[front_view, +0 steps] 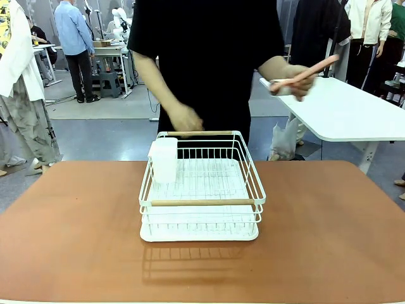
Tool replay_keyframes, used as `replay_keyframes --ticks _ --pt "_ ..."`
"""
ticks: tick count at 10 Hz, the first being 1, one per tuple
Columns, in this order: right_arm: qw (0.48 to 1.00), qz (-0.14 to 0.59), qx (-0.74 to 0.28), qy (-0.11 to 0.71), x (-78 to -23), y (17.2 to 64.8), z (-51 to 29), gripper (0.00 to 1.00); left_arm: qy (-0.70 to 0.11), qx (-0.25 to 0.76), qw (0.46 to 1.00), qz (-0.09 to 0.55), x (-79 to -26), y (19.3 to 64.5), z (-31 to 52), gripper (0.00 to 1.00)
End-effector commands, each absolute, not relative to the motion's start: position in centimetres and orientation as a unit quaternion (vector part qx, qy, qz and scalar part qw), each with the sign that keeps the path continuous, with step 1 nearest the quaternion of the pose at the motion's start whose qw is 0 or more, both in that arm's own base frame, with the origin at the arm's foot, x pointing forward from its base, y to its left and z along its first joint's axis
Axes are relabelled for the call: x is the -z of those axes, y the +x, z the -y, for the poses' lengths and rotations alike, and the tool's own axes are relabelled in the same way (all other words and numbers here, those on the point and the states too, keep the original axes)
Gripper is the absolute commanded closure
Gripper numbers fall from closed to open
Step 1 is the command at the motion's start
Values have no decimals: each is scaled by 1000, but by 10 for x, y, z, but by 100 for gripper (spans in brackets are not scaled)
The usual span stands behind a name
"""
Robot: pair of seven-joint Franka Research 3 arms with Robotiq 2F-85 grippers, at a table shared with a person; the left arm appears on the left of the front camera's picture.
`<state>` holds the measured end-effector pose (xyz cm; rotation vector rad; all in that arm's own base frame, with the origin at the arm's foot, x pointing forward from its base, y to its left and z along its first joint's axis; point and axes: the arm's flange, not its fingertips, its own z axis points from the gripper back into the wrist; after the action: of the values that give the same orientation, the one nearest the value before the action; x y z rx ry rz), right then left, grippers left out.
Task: Clean the table.
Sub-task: Pick up the Lint Roller when the human hands it over.
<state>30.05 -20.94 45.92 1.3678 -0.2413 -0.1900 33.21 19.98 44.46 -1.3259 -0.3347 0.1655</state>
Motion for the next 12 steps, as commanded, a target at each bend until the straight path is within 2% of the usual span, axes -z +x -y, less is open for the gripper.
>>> replay_keyframes --ticks 1,6,8,10,11,12 --pt "765 110 82 629 -461 298 210 0 -612 -76 771 156 -445 330 -201 0" --pt "764 111 87 629 -459 301 209 0 -612 -76 771 156 -445 330 -201 0" --pt "759 138 169 614 -489 296 180 0 -612 -76 771 156 -445 330 -201 0" --pt "745 100 287 594 -503 291 148 0 -612 -76 771 156 -445 330 -201 0" --pt "736 110 314 589 -510 294 138 0 -612 -76 771 156 -445 330 -201 0" --pt "706 113 362 598 -521 296 126 0 -612 -76 771 156 -445 330 -201 0"
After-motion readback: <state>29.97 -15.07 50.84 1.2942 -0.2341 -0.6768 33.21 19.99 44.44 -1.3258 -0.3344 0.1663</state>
